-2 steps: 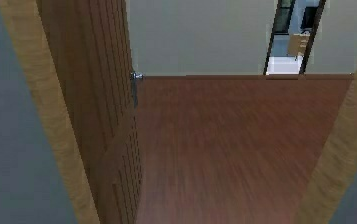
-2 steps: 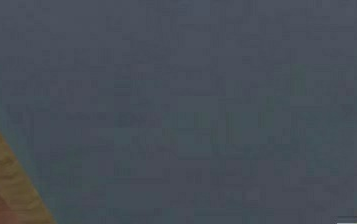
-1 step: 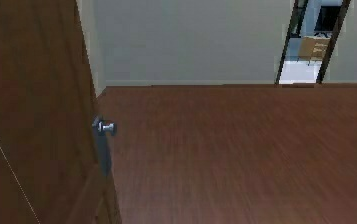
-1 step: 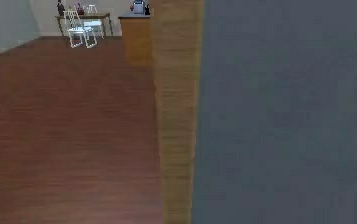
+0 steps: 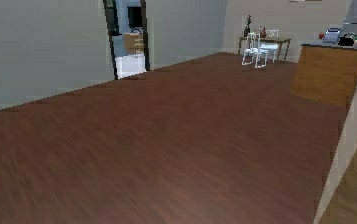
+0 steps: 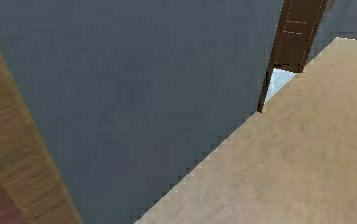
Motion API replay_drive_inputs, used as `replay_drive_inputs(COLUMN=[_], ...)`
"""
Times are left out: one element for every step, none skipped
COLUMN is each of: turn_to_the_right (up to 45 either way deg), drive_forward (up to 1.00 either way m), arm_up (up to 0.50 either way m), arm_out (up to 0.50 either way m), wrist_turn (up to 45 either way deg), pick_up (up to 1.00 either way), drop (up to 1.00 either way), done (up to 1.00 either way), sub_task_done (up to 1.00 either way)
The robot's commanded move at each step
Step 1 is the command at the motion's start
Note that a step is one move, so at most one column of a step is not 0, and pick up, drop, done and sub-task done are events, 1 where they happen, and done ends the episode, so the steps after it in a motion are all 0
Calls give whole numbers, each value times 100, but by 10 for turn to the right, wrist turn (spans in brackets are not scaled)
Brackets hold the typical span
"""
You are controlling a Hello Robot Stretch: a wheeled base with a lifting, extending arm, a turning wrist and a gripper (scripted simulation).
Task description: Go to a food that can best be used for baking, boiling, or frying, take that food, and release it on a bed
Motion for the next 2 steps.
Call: replay_drive_inputs(turn_to_the_right=[180, 0], drive_forward=[0, 100], arm_up=[0, 0], arm_out=[0, 0], wrist_turn=[0, 0], pick_up=[0, 0], drop=[0, 0], done=[0, 0], sub_task_done=[0, 0])
